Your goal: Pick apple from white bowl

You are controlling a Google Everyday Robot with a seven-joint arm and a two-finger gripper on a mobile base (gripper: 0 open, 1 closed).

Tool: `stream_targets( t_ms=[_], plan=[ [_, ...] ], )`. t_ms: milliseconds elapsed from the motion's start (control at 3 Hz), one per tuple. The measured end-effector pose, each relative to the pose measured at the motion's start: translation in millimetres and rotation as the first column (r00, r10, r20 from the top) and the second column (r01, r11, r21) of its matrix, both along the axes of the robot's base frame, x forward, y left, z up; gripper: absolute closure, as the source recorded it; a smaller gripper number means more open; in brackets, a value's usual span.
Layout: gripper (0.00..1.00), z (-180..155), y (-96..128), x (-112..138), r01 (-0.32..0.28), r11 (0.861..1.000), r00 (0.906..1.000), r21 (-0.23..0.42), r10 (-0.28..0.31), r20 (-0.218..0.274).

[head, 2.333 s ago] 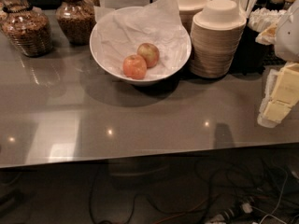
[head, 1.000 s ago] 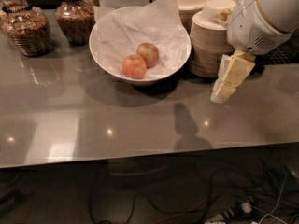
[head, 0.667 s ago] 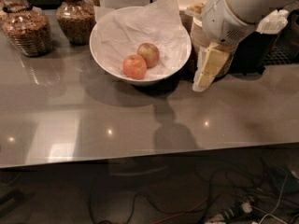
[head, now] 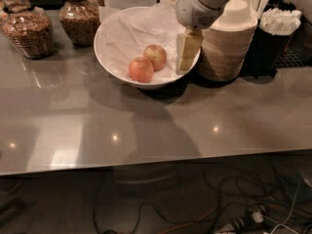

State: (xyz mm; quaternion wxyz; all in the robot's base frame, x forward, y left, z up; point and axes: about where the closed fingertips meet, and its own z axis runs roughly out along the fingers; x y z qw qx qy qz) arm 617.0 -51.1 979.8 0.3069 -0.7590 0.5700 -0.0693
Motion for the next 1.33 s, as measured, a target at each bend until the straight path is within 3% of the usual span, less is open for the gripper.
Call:
stream_targets(
  t_ms=[333, 667, 1000, 1333],
  plan=[
    [0.00, 1.3, 3.2, 1.9, -0.005, 1.000, 1.0000, 0.001, 0.005, 0.004],
    [0.00, 6.2, 1.0, 9.4, -0.021, 0.999, 0.9970, -0.031, 0.024, 0.074],
    [0.00, 10.7, 4.6, 31.8, -0.065, 0.994, 0.9848, -0.084, 0.078, 0.155],
    [0.19, 6.8, 15.3, 56.3, -0.117, 0.983, 0.9723, -0.139, 0.142, 0.186]
  ],
)
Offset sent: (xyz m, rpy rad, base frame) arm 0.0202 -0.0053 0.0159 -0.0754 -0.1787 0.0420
